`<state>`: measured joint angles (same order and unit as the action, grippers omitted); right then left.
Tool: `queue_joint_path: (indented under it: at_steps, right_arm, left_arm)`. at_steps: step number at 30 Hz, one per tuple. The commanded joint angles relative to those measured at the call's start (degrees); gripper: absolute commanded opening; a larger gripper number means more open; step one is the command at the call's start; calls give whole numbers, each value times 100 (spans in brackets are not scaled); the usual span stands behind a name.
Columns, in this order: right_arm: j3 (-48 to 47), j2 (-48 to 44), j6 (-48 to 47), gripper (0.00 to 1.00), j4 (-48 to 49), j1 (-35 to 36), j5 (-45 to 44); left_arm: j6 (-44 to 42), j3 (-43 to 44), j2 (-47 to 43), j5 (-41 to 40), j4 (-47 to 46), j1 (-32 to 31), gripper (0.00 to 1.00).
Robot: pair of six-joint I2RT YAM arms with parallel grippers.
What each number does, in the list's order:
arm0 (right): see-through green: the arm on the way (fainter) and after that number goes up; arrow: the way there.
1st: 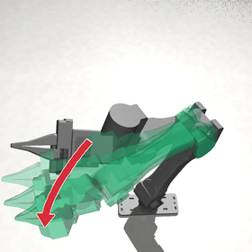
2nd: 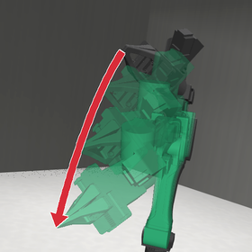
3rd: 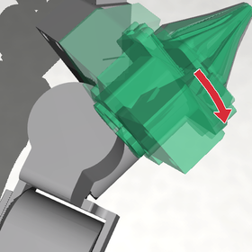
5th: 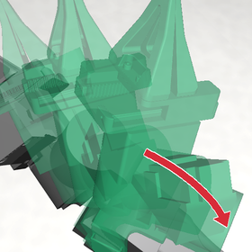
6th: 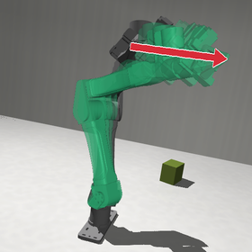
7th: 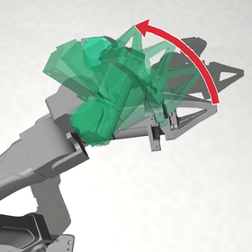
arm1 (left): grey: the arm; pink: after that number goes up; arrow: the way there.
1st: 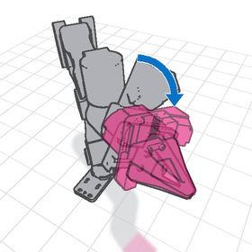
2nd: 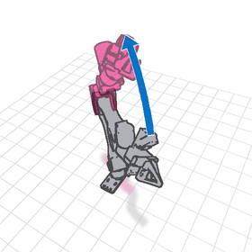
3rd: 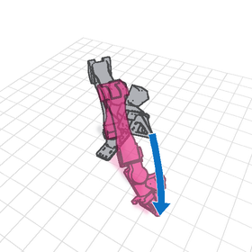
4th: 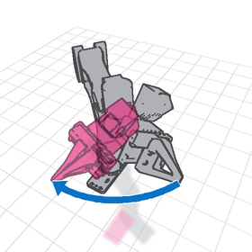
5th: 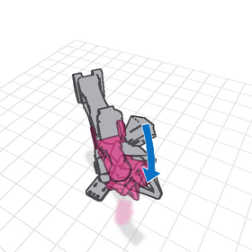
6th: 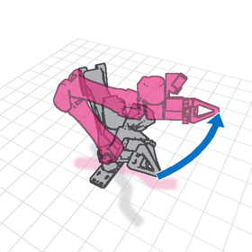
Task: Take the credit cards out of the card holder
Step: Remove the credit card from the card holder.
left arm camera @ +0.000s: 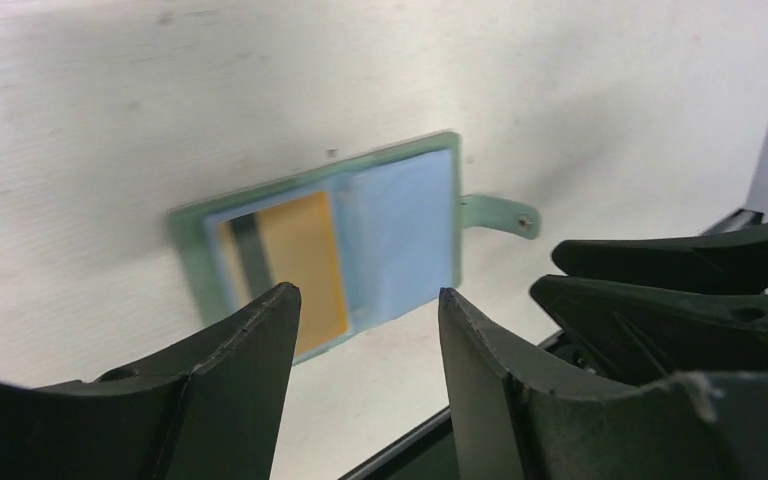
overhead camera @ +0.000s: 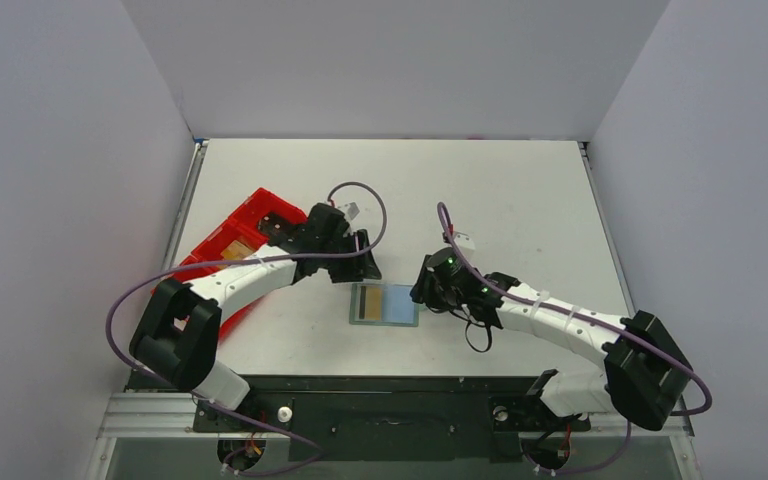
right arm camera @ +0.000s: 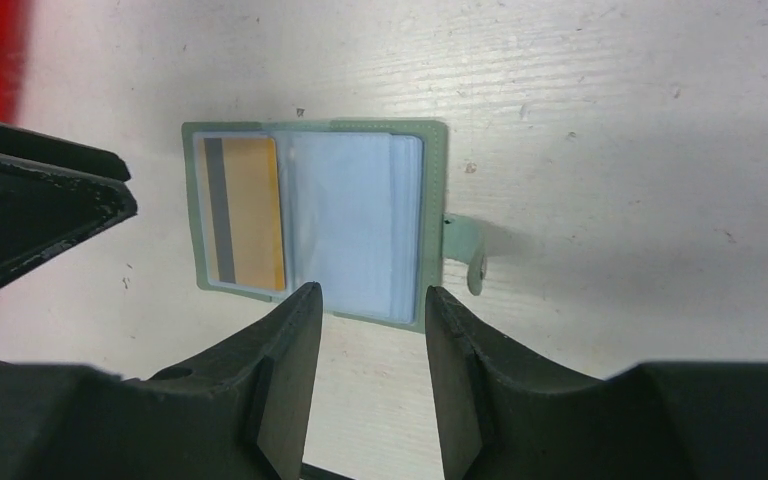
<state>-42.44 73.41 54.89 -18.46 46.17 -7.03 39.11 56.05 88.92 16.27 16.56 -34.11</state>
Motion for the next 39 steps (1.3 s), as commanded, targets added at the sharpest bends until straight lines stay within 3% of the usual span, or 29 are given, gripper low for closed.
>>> queue_joint_path:
  at_steps: [1, 7, 13, 19, 39]
  right_arm:
    - [-342, 369, 62, 39, 500, 53, 318]
    - [-591, 977, 144, 38, 858, 141, 634]
    - [-814, 1479, 217, 36, 1053, 240, 920]
    - [-953, 1780, 223, 35, 1098, 283, 1006]
    - [-1120, 2162, 215, 35, 1248, 322, 1144]
  left_arm:
    - [-358, -368, -372, -399, 399, 306, 51]
    - [-391, -714, -374, -391, 230, 387, 44]
    - [-360, -864, -223, -278, 10, 387, 27]
    - [-364, -929, -72, -207, -176, 392, 18]
    - [-262, -1065, 236, -150, -431, 331, 6]
